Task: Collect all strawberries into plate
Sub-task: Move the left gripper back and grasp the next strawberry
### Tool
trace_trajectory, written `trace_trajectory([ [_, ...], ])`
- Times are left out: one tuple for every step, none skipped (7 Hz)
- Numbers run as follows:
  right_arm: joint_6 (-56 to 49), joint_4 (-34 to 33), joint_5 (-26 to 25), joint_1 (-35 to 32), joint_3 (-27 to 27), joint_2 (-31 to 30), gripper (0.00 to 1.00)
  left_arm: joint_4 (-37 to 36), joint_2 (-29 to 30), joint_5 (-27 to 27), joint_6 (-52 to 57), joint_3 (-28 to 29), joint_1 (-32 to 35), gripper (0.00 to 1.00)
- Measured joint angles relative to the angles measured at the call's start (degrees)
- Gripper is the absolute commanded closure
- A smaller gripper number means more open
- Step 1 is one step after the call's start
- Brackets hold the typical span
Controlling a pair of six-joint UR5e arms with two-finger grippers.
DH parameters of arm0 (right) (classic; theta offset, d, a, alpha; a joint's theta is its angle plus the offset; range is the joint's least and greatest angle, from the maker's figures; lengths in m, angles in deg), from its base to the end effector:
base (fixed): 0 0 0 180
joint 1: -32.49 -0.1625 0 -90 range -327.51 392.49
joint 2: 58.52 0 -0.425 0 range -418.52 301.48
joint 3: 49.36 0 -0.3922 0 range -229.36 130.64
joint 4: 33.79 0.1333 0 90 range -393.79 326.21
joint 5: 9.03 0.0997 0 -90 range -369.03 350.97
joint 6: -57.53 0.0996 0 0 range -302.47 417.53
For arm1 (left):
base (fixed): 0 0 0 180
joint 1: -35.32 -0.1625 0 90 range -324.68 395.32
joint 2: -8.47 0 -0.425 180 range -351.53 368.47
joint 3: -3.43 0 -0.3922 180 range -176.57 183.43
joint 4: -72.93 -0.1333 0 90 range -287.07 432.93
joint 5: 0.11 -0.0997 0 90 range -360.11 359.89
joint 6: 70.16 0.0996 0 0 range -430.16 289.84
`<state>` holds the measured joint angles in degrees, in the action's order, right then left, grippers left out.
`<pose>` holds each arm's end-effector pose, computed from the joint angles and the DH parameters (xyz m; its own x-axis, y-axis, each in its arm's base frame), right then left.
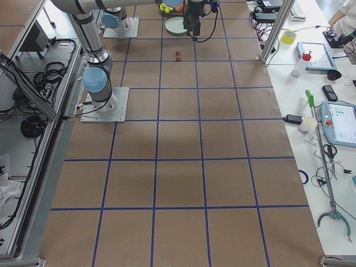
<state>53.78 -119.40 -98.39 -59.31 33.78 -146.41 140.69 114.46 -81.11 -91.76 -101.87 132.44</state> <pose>0.1503 -0.5024 0.5207 -0.9952 -0.0968 -0.0107 -0.0967 0.9953 -0.0070 -0.2141 -0.5126 0.2545 -0.9591 -0.2696 0.0857 -0.2481 0.9472 0.2031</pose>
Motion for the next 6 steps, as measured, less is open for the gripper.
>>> trace_trajectory([
  [0.0, 0.0, 0.0, 0.0, 0.0, 0.0, 0.00, -1.2, 1.1, 0.2, -7.6, -0.6, 2.1, 0.00],
  [0.0, 0.0, 0.0, 0.0, 0.0, 0.0, 0.00, -2.1, 2.0, 1.1, -13.0, -1.6, 3.3, 0.00],
  [0.0, 0.0, 0.0, 0.0, 0.0, 0.0, 0.00, -3.6, 3.0, 2.6, -16.6, -3.1, 3.7, 0.00],
  [0.1, 0.0, 0.1, 0.0, 0.0, 0.0, 0.00, -5.9, 4.0, 3.5, -19.2, -5.0, 3.9, 0.00],
  [0.1, 0.0, 0.1, 0.0, 0.0, 0.0, 0.00, -7.7, 4.6, 4.0, -20.5, -6.6, 3.9, 0.02],
  [0.1, -0.1, 0.0, 0.0, 0.0, 0.0, 0.00, -8.4, 4.9, 4.3, -21.0, -7.3, 3.9, 0.33],
])
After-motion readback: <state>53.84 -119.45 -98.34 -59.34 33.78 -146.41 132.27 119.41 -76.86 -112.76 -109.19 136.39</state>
